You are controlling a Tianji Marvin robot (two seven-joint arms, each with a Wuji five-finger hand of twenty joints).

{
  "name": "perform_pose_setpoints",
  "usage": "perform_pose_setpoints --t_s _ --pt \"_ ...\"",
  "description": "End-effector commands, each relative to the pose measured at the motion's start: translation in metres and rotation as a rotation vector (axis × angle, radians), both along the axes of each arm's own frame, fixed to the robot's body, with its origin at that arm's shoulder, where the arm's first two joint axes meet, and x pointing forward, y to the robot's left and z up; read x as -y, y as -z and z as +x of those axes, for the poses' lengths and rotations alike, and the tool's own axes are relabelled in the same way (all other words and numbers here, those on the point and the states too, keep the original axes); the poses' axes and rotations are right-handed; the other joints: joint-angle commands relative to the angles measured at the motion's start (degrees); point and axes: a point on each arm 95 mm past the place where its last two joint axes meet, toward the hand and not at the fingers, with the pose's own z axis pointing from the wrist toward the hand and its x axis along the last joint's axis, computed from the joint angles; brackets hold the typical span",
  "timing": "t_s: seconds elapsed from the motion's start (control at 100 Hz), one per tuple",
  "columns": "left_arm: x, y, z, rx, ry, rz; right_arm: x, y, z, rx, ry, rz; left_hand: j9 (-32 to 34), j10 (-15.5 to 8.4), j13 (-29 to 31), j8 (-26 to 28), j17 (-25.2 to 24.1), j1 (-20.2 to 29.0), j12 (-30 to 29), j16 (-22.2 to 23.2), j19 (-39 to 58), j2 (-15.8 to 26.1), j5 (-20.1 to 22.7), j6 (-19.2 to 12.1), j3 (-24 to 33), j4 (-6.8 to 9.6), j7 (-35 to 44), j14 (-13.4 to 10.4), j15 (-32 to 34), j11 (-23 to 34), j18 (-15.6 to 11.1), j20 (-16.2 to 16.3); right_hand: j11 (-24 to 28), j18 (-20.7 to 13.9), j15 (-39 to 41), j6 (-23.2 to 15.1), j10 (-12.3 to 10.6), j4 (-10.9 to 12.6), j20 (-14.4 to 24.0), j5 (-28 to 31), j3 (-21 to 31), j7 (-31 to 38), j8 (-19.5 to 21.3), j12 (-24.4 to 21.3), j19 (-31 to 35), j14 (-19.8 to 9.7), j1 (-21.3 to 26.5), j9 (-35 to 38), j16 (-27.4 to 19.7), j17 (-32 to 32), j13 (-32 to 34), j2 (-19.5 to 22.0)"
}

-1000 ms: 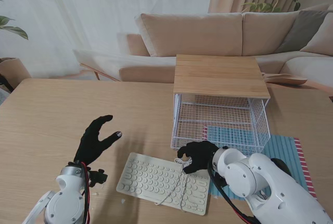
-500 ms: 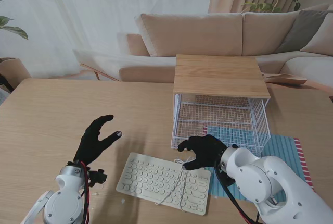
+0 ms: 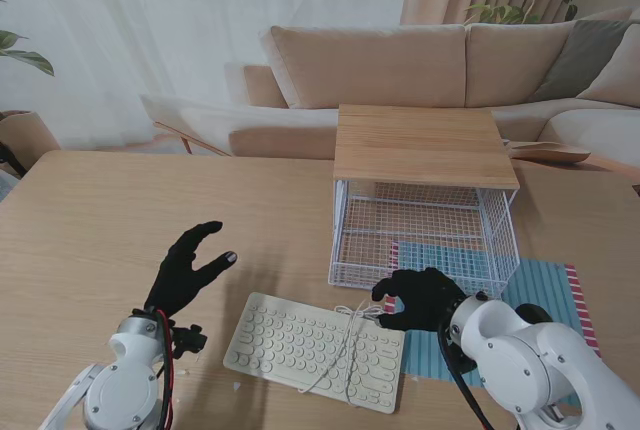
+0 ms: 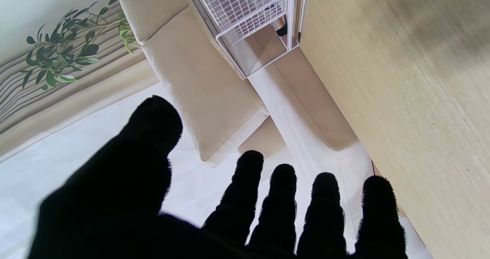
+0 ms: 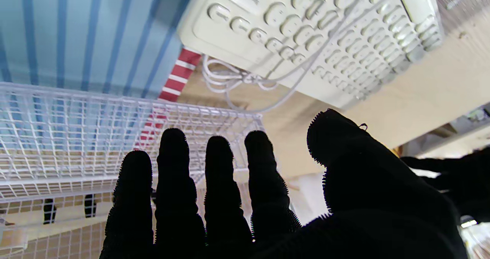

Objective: Unroll the mouse pad and set up the keyboard and mouse from the tabletop organizer

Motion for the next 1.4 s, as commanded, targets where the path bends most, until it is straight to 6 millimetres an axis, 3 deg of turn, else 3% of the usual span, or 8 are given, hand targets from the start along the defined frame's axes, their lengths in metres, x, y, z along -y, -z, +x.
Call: perform_pose_setpoints --t_s 0.0,0.47,1.06,1.39 --pt "0.003 0.001 0.0 -0.015 0.018 -0.004 0.003 0.012 -0.001 -0.046 0.013 -0.021 -1.23 -2.66 -1.8 -0.29 -0.35 -1.56 -0.81 -0.69 -1.9 1.32 -1.86 -1.95 -1.1 1.87 0.17 -1.83 -1.13 -0.95 -1.04 0.33 -1.11 -0.6 -0.49 -1.28 0.21 2.98 0.71 0.11 -1.1 0.32 0.63 -0.3 -1.15 0.56 1.48 0.78 -0.47 -0.93 -0.89 1.94" --pt "0.001 0.003 0.0 -0.034 0.05 -0.003 0.015 0.031 0.035 -0.038 0.066 -0.064 -1.18 -1.84 -1.32 -0.36 -0.72 -1.46 -0.84 -0.46 -3.45 1.21 -1.28 -2.66 -1.87 1.98 0.2 -0.89 -0.95 -0.96 -0.09 1.17 -1.21 -0.64 -1.28 -1.85 -0.25 3.18 0.82 -0.56 -0.21 0.55 0.82 -0.27 -2.54 -0.28 0.41 -0.53 -1.17 -0.66 -1.84 0.79" --pt "0.011 -0.003 0.008 -0.012 0.162 0.025 0.015 0.025 0.088 0.016 0.06 -0.079 -1.24 -2.76 -1.48 -0.67 -0.73 -1.57 -0.68 -1.07 -4.34 0.75 0.23 -4.92 -1.8 1.99 -0.49 -1.14 -1.09 -0.69 0.01 2.15 -1.15 -1.19 -1.5 -2.63 -0.79 3.19 1.0 -2.07 0.84 0.69 0.74 -0.29 -3.03 -1.02 -0.4 -2.88 -1.78 -1.16 -3.16 0.65" --pt "0.022 0.003 0.006 -0.026 0.209 0.016 0.012 0.032 0.117 0.047 0.091 -0.076 -1.18 -2.92 -1.65 -0.77 -0.7 -1.52 -1.0 -1.32 -5.57 0.64 -0.01 -5.05 -1.68 2.02 -0.8 -1.57 -1.41 -1.24 -0.1 2.15 -0.63 -1.63 -1.21 -3.07 -1.29 3.39 0.92 -4.91 1.33 0.68 0.87 -0.17 -2.91 -1.45 -0.71 -5.72 -1.8 -1.48 -4.16 0.64"
